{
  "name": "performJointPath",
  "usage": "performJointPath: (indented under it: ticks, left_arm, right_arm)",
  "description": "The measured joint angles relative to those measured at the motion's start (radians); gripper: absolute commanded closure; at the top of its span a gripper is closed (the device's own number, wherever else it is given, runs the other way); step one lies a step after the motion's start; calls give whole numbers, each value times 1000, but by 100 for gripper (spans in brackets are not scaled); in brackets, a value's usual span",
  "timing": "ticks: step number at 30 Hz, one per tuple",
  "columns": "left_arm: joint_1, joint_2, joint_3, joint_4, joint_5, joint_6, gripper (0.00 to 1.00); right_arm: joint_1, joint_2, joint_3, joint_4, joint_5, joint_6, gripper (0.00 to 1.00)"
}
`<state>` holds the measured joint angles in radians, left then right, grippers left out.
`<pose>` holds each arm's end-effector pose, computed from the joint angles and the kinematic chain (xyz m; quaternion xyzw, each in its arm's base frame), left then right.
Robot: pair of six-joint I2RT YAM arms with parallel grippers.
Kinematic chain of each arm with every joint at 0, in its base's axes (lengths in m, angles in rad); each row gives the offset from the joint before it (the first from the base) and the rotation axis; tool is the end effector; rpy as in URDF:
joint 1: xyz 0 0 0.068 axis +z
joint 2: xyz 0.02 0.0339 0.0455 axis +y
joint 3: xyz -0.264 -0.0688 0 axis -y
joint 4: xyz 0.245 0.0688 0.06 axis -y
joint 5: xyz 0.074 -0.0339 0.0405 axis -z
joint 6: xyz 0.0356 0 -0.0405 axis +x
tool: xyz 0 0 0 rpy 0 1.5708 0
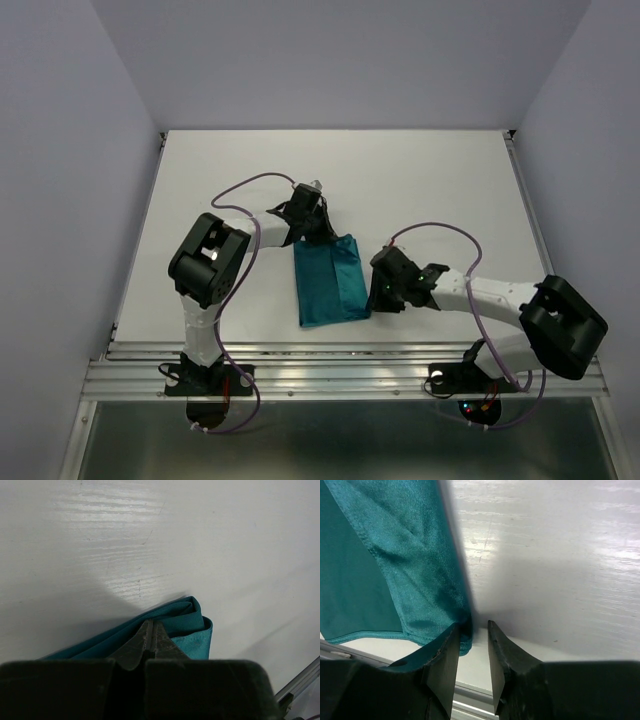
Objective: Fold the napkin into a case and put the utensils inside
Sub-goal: Fold the lower triangle-folded napkin at the center of the board.
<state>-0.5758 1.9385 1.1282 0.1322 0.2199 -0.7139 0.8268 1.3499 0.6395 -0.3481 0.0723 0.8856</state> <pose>0.3413 -0.2308 0.1555 -0.0146 0.8977 -0.3370 0.2834 0.1649 0.1754 0.1613 0.0376 0.9661 0.1683 0.1923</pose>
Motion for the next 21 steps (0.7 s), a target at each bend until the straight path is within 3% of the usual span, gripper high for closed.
performJointPath:
  ticks: [7,13,17,21]
  left_arm:
    - [1,5,4,5,5,0,100]
    - [1,5,4,6,5,0,100]
    - [1,5,4,6,5,0,100]
    - [2,5,5,6,5,0,100]
  right_arm:
    - [9,76,21,89,-51,-7,66]
    - [13,85,22,98,-45,-7,80]
    - [13,89,22,95,-35,-6,94]
    - [13,89,22,93,-27,-5,98]
